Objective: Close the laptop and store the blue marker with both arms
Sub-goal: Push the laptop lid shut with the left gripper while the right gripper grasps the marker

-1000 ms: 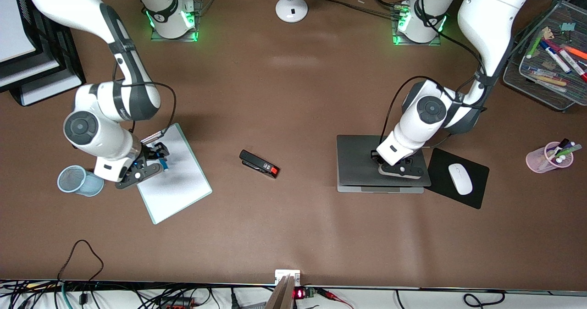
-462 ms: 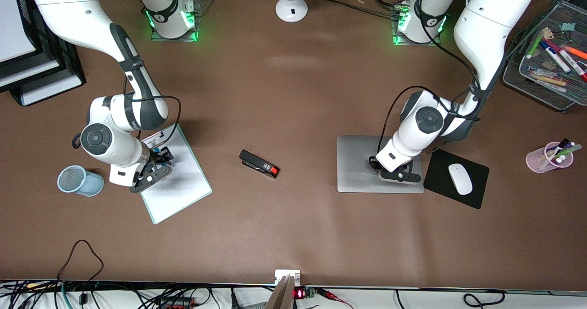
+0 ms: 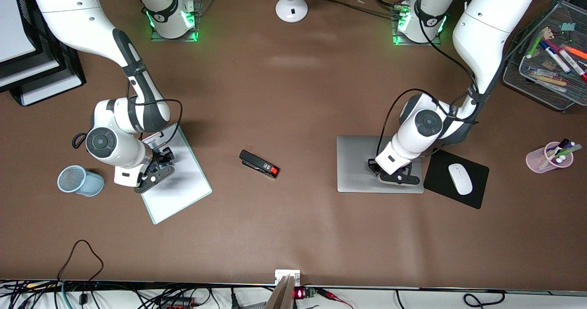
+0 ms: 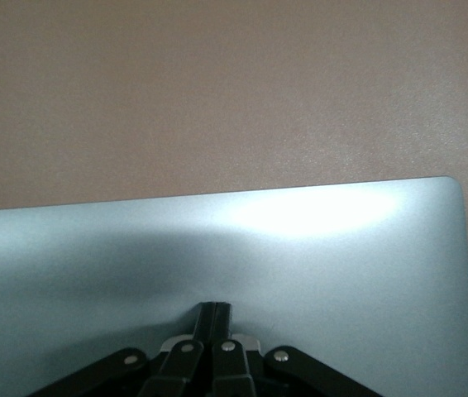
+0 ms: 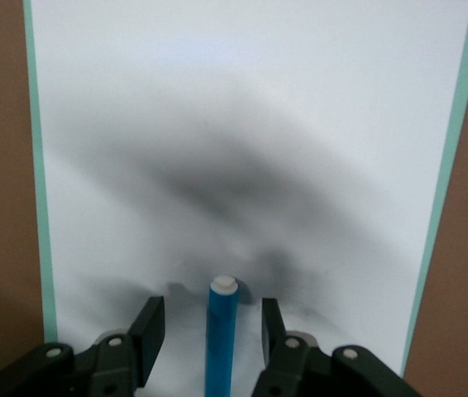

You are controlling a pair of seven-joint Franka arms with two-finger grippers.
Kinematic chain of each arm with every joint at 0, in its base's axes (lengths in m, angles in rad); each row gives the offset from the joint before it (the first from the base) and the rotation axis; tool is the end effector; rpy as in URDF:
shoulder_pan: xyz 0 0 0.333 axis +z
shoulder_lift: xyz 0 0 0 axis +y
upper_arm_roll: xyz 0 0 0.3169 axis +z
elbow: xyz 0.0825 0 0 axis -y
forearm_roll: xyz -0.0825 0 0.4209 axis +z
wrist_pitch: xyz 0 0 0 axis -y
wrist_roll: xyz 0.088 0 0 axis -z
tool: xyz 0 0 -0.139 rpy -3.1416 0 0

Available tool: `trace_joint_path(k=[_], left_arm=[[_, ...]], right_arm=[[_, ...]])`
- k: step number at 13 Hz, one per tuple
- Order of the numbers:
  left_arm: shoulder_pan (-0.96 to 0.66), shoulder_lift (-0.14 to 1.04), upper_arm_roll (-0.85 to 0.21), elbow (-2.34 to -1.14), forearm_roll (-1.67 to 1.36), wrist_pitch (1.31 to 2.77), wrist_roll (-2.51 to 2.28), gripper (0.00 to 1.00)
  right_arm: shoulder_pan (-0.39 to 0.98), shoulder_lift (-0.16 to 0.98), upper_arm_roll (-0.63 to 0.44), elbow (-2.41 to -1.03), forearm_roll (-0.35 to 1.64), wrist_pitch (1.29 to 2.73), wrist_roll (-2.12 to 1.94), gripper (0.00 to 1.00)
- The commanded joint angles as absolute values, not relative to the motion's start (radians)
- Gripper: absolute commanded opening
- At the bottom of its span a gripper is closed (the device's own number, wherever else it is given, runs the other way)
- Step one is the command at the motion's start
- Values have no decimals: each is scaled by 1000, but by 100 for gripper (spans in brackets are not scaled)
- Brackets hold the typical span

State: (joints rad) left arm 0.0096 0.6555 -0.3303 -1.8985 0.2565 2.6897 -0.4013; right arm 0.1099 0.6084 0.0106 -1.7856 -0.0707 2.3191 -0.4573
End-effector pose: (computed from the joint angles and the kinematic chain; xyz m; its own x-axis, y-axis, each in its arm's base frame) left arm 0.6383 -0.2150 0.1261 0.9869 -0.0493 0.1534 -0.0677 -0.9908 0.1171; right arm 0.6684 0.0778 0.1482 0.8074 0.5837 -0.0864 0.5862 -0.8102 0.0043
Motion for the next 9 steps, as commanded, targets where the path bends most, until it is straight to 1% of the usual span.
trace_joint_path(k=[1,3,4,6,8,9], left_arm=[[14,681,-330,-1871,284,2701,-407,0],[18,654,-330,-1878,284,2694,-417,0],[17,609,-330,-1885,284,2674,-423,0],[17,537,-333,-1879,284,2550,-417,0],[17,462,-337,-1873,284,2412,-411,0],[15,428,-342,-1873,284,2345,-414,2]], right_arm=[[94,621,15,-1778,-66,2330,-479,50],[91,629,15,-1776,-66,2332,-479,48],[89,633,15,-1775,-66,2335,-479,48],[89,646,14,-1775,-66,2350,-479,45],[89,652,15,-1775,-66,2361,-479,45],[89,655,15,-1775,-66,2362,-479,42]])
